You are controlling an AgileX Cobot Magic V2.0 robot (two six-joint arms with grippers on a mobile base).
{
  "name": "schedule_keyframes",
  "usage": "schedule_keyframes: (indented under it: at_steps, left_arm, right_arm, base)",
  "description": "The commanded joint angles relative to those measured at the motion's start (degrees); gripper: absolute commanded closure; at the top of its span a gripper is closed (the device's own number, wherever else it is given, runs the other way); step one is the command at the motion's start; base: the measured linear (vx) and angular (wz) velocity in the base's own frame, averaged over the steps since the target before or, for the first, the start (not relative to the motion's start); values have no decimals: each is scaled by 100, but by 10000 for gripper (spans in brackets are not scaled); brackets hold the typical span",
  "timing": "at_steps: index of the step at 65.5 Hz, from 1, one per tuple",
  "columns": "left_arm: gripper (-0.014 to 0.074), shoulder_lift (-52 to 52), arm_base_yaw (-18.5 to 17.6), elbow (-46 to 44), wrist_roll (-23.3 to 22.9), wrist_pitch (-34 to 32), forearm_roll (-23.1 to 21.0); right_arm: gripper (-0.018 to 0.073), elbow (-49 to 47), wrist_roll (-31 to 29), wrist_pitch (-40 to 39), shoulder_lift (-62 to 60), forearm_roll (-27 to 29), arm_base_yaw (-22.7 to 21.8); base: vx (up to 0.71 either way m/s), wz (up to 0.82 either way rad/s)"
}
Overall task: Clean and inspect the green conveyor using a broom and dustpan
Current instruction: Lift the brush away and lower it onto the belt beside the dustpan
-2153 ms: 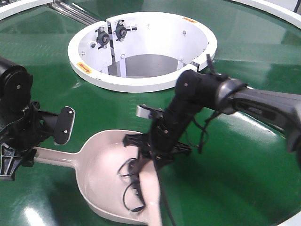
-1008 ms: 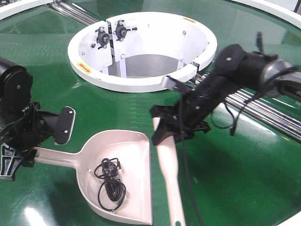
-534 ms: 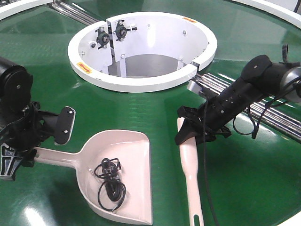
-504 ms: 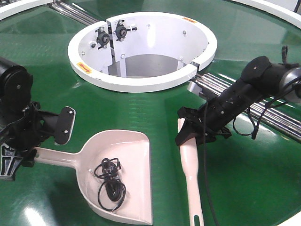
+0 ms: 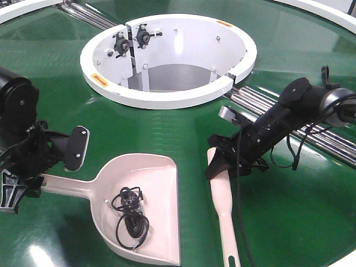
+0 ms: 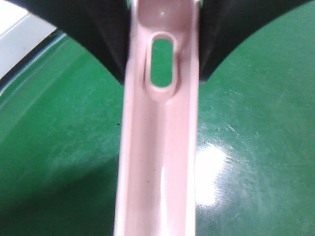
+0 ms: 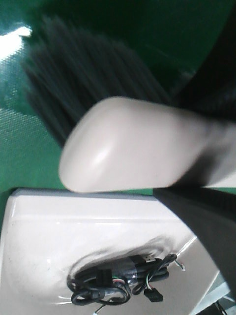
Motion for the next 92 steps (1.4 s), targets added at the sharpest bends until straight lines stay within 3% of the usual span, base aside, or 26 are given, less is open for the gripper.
schedule_keyframes:
  at_steps: [1,17,35,44,92]
  left_arm:
    - [620,-194,-53,-157,-12,87,-124]
    - [620,-194,-53,-157,-12,87,-124]
    - [620,-194,-53,-157,-12,87,-124]
    - [620,-194,-53,-157,-12,87,-124]
    - [620,-194,-53,-157,-12,87,-124]
  right_arm:
    - [561,-110,-81,429,-215,91,-38]
    - [479,-110,-67,429,-191,-83,-38]
    - [215,-110,-8,429,-196,-60,-46]
    - [129,-110,-2,429,-196,-60,-46]
    - [118,-110,-7,429,-310,-69,-264]
  base:
    - [0,0]
    - [0,0]
    - [0,0]
    - [0,0]
    - [0,0]
